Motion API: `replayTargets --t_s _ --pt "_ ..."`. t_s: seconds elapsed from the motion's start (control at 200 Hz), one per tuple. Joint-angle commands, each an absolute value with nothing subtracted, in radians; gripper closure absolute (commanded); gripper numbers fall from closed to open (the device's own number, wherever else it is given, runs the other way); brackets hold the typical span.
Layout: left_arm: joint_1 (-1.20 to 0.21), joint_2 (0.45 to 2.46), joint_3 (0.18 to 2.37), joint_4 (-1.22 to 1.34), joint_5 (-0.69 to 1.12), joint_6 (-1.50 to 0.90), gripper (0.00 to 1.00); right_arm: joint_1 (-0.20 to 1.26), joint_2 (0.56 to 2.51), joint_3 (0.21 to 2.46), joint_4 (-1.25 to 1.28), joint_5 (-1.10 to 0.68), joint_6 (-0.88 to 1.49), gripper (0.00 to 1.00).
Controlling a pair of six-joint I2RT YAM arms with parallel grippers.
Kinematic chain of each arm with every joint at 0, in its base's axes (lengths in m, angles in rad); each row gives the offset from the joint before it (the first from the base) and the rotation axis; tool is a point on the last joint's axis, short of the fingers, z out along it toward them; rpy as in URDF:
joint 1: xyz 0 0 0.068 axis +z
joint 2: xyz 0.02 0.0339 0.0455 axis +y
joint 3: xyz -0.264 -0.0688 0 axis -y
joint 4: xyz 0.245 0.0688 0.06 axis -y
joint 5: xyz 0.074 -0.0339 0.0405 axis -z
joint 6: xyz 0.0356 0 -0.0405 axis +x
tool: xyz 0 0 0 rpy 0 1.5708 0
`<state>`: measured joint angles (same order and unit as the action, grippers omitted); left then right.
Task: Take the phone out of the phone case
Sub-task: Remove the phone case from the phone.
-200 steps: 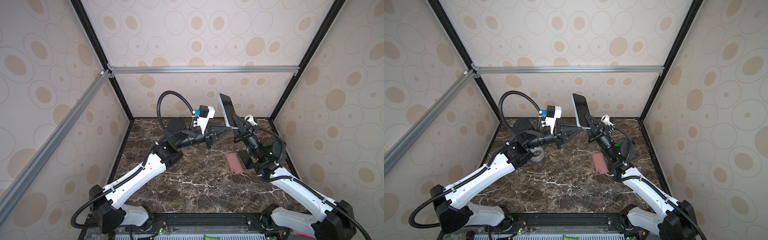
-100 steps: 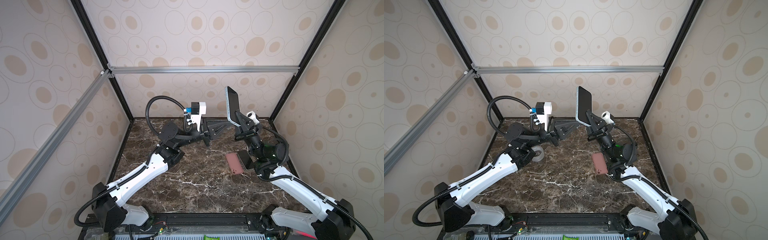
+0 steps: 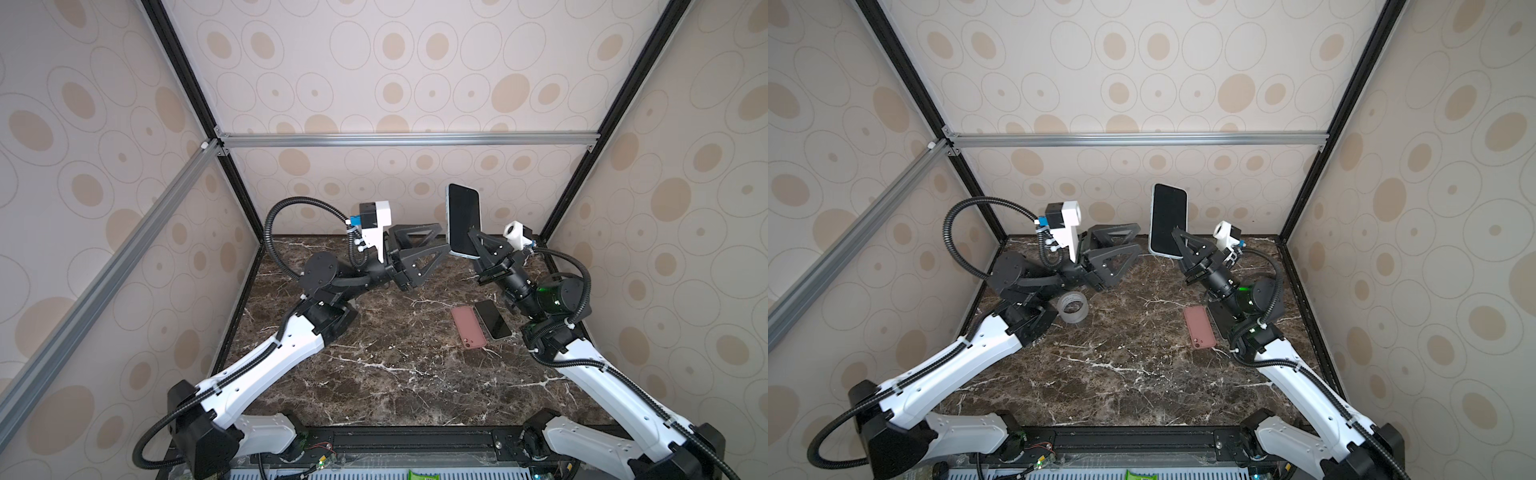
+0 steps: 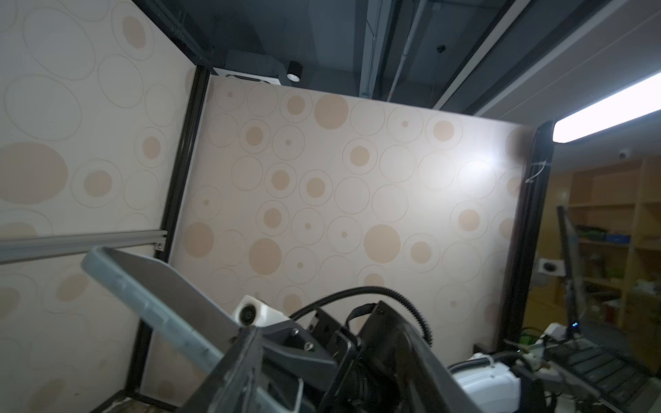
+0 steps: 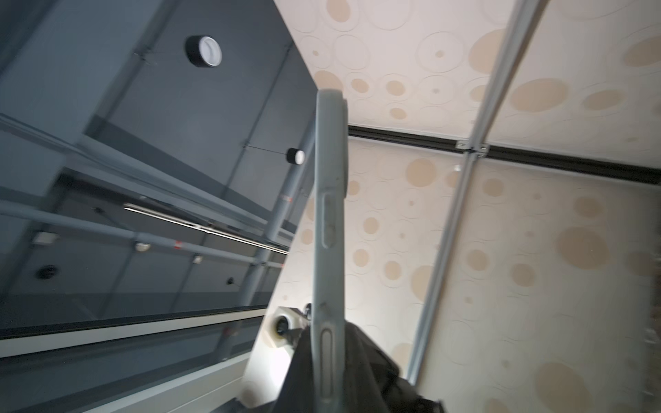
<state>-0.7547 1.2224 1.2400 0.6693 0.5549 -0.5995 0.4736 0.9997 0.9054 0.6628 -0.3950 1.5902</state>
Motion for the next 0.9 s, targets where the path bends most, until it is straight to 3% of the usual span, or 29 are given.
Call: replayTargets --t_s 0.0,0.16,0.58,0.895 --pt "-0.722 1.139 1.246 0.584 0.396 -0.553 0.19 0.463 0.915 1.016 0.271 -0.485 1.196 1.0" --pt "-0.69 1.184 1.284 0.522 0.417 -0.611 0.01 0.45 0.902 1.042 0.298 -0.559 1.143 1.0" --pt "-0.691 1.273 1.201 0.823 0.648 -0.853 0.01 0.45 0.929 1.141 0.402 -0.611 1.052 1.0" --pt "-0.699 1.334 1.196 1.013 0.756 -0.97 0.26 0.45 0.94 1.144 0.405 -0.635 1.079 1.0"
